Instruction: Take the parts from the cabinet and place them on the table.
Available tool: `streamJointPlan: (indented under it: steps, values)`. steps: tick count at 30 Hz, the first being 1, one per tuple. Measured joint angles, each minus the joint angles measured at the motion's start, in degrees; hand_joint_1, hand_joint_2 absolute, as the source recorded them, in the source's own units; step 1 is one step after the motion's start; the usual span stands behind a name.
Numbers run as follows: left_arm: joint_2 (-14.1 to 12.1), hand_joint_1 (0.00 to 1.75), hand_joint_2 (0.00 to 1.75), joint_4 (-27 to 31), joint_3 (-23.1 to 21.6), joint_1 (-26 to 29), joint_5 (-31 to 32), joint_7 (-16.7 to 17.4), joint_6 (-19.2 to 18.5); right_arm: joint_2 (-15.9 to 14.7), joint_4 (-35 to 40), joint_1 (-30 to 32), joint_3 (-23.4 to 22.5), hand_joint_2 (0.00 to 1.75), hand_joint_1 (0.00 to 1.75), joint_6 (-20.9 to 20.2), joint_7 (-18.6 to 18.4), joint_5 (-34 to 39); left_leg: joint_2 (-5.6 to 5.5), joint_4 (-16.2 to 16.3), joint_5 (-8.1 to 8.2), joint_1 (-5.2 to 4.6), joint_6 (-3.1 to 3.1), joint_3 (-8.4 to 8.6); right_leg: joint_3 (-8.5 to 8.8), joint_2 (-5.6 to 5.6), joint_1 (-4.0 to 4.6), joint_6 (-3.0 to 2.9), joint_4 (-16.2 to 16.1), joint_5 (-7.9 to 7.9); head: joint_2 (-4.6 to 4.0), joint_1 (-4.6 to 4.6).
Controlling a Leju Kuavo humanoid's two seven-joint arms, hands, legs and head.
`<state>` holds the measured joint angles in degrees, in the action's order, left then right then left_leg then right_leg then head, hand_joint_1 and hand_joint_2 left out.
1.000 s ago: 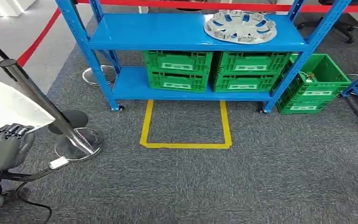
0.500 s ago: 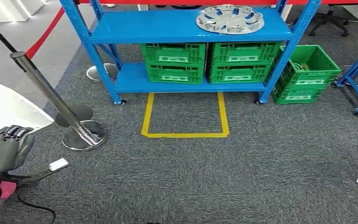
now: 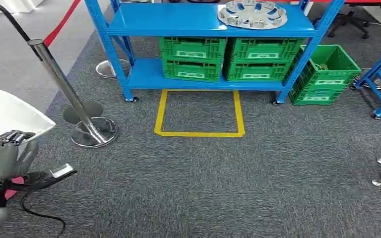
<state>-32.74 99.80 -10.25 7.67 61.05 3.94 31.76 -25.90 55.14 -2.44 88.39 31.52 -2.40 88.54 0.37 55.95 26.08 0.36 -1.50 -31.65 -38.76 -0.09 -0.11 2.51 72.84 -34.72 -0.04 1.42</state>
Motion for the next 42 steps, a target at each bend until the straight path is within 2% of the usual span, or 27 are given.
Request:
streamJointPlan:
  steps: [1,2,3,4,5,6,7,8,10,15,23,24,25,26,27,28,29,31,32,33,34,36,37,38,39,42]
  values:
    - [0.2,1.75,1.75,0.0,0.0,0.0,-0.1,0.0,0.0,0.0,0.1,0.0,0.0,0.0,0.0,0.0,0.0,0.0,0.0,0.0,-0.32,0.02,0.18,-0.32,3.29,-0.03,-0.08,-0.03,-4.7,1.87,0.0,-0.02]
    - [0.3,1.75,1.75,0.0,-0.1,0.0,-0.1,0.0,0.0,0.0,0.1,0.0,0.0,0.0,0.0,0.0,0.0,0.0,0.0,0.1,-0.61,0.03,0.43,-0.55,7.72,-0.04,-0.17,-0.16,-11.4,3.9,0.0,0.0]
    - [0.4,1.75,1.75,0.0,-0.1,-0.1,-0.1,0.0,0.0,0.0,0.2,-0.1,0.0,0.0,0.0,0.0,0.0,0.0,0.02,0.2,-0.83,0.01,0.73,-0.64,10.95,-0.04,-0.2,-0.4,-16.3,4.41,0.0,-0.02]
    - [0.4,1.75,1.75,0.0,-0.1,-0.1,-0.1,0.0,0.1,0.0,0.3,-0.2,0.0,0.0,0.0,0.0,0.0,0.0,0.04,0.5,-0.98,-0.37,1.02,-0.98,11.24,0.04,0.0,-0.97,-17.5,3.98,0.0,0.02]
    - [0.4,1.75,1.75,0.0,-0.2,-0.2,-0.1,0.0,0.2,0.0,0.4,-0.2,0.0,0.0,0.0,0.0,0.0,0.0,0.05,0.5,-1.17,-0.34,1.3,-1.05,10.89,0.1,-0.02,-1.49,-17.5,4.4,0.0,0.13]
    - [0.4,1.75,1.75,0.0,-0.2,-0.3,-0.1,0.0,0.2,0.0,0.5,-0.1,0.0,0.0,0.0,0.0,0.0,0.0,0.06,0.7,-0.46,-0.42,0.52,-1.15,10.83,0.04,-0.09,-1.43,-17.6,4.46,0.0,0.11]
    - [0.4,1.75,1.75,0.0,-0.2,-0.2,-0.1,-0.1,0.3,0.0,0.5,0.0,0.0,0.0,0.0,0.0,0.0,-0.1,0.07,0.7,-0.78,-0.41,-0.68,-1.16,10.88,0.04,-0.01,-1.5,-17.6,4.5,0.0,0.24]
    - [0.4,1.75,1.75,0.0,-0.1,-0.2,-0.1,-0.2,0.3,0.0,0.6,0.0,0.0,0.0,0.0,0.0,0.0,-0.1,0.05,0.6,-1.07,-0.37,-0.63,-1.15,10.86,-0.01,0.11,-1.74,-17.6,4.65,-0.02,0.13]
    - [0.4,1.75,1.75,0.0,-0.1,-0.3,-0.1,-0.4,0.3,0.0,0.6,0.0,0.0,0.0,0.0,0.0,-0.1,-0.2,0.04,0.3,-1.86,-0.17,0.74,-1.14,10.62,-0.06,0.27,-2.07,-17.5,4.86,-0.02,0.18]
    - [0.4,1.75,1.75,0.0,-0.2,-0.4,0.0,-0.8,0.3,0.0,0.6,-0.1,0.0,0.0,0.0,-0.9,-0.1,-0.5,0.0,0.2,-2.19,0.05,1.29,-1.3,10.37,-0.08,0.54,-2.32,-17.2,5.0,0.0,0.16]
    - [0.4,1.75,1.75,0.0,-0.2,-0.7,0.1,-0.8,0.3,0.0,0.6,-0.2,0.0,0.0,0.0,-1.0,-0.1,-0.6,0.0,0.3,-2.15,0.06,1.49,-1.65,10.09,-0.08,0.51,-2.33,-17.2,5.01,0.0,0.15]
    - [0.4,1.75,1.75,0.0,-0.3,-0.8,0.1,-0.8,0.3,0.0,0.6,-0.1,0.0,0.0,0.0,-1.0,-0.1,-0.6,-0.04,0.8,-1.96,-0.14,1.16,-1.88,10.14,-0.09,0.16,-2.0,-17.4,5.26,0.0,0.13]
    - [0.4,1.75,1.75,0.0,-0.3,-0.8,0.1,-0.8,0.3,0.0,0.6,-0.2,0.0,0.0,0.0,-1.0,-0.1,-0.6,-0.14,0.8,-2.32,-0.2,0.66,-1.96,10.61,-0.17,0.09,-1.48,-17.3,5.68,0.0,0.24]
    - [0.4,1.75,1.75,0.0,-0.3,-1.0,0.1,-0.8,0.3,0.0,0.6,-0.2,0.0,0.0,0.0,-1.0,-0.1,-0.6,-0.14,0.6,-2.61,-0.31,0.31,-1.97,10.6,-0.15,0.1,-1.2,-17.5,5.92,-0.02,0.2]
    - [0.4,1.75,1.75,0.0,-0.3,-1.2,0.1,-0.8,0.3,-0.1,0.6,-0.2,0.0,0.0,0.0,-1.0,-0.1,-0.6,0.0,-0.9,-3.51,0.2,-0.06,-1.75,10.64,-0.07,0.55,-0.97,-17.5,5.75,0.0,0.2]
    - [0.5,1.75,1.75,0.0,-0.4,-1.5,0.1,-0.8,0.3,-0.1,0.6,-0.2,0.0,0.0,0.0,-1.0,-0.1,-0.6,0.34,-1.5,-4.0,0.39,0.0,-1.68,9.63,0.04,0.44,-0.92,-16.7,4.2,0.0,0.18]
    - [0.5,1.75,1.75,0.0,-0.5,-1.8,0.0,-0.8,0.3,-0.1,0.6,-0.2,0.0,0.0,0.0,-0.9,0.0,-0.6,0.33,-1.7,-4.35,0.51,-0.33,-2.0,8.64,0.1,0.35,-0.79,-14.2,1.77,0.0,-0.02]
    - [0.6,1.75,1.75,0.0,-0.7,-1.9,-0.1,-0.8,0.3,-0.1,0.6,-0.3,0.0,0.0,0.0,-0.8,0.0,-0.6,0.33,-1.7,-4.87,0.58,0.18,-3.1,4.72,0.08,-0.2,-0.08,-4.8,-3.08,0.0,-0.06]
    - [0.7,1.75,1.75,-0.1,-0.8,-1.9,-0.1,-0.8,0.3,-0.1,0.6,-0.3,0.0,0.0,0.0,-0.8,0.0,-0.6,0.34,-1.6,-5.22,0.58,0.37,-3.67,3.34,0.07,-0.49,0.26,-1.2,-4.48,0.0,-0.02]
    - [0.8,1.75,1.75,-0.1,-1.0,-1.9,-0.1,-0.8,0.2,-0.1,0.6,-0.2,0.0,0.0,0.0,-0.8,0.0,-0.6,0.34,-1.5,-5.58,0.7,0.64,-4.23,3.22,0.07,-0.72,0.53,-0.4,-4.34,0.0,-0.04]
    - [0.9,1.75,1.75,-0.2,-1.1,-1.9,-0.1,-0.8,0.2,-0.1,0.6,-0.2,0.0,0.0,0.0,-0.8,0.0,-0.6,0.34,-1.3,-5.93,0.95,1.01,-4.84,4.86,0.05,-0.95,0.85,-2.6,-2.81,0.0,-0.04]
    - [0.9,1.75,1.75,-0.2,-1.2,-2.0,-0.1,-0.8,0.2,-0.1,0.6,-0.3,0.0,0.0,0.0,-0.8,0.0,-0.6,0.33,-0.5,-6.49,1.62,1.79,-6.17,10.72,0.02,-1.63,1.7,-12.6,1.56,0.0,-0.04]
    - [0.8,1.75,1.75,-0.2,-1.2,-2.1,-0.2,-0.7,0.2,0.0,0.7,-0.4,0.0,0.0,0.0,-0.8,0.0,-0.7,0.3,0.4,-6.74,1.56,2.36,-6.71,13.01,0.11,-2.05,2.31,-17.4,1.78,0.0,-0.11]
    - [0.7,1.75,1.75,-0.2,-1.1,-2.0,-0.2,-0.6,0.2,0.4,0.8,-0.4,0.0,0.0,0.0,-0.8,-0.1,-0.7,0.19,0.5,-6.93,1.4,2.92,-6.78,11.51,0.86,-1.55,1.82,-16.2,2.1,0.0,-0.24]
    - [0.7,1.75,1.75,-0.2,-1.1,-2.1,-0.2,-0.6,0.1,0.2,0.8,-0.5,0.0,0.0,0.0,-0.5,-0.1,-0.7,0.08,0.7,-6.99,1.4,3.19,-6.82,11.26,0.74,-1.52,0.2,-15.8,2.36,-0.02,0.13]
    - [0.6,1.75,1.75,-0.2,-1.1,-2.2,-0.1,-0.5,0.0,0.3,0.8,-0.4,0.0,0.0,0.0,-0.4,-0.1,-0.8,0.07,-0.2,-8.45,1.69,4.16,-6.73,10.25,0.53,-1.37,-1.47,-15.2,3.16,0.0,0.46]
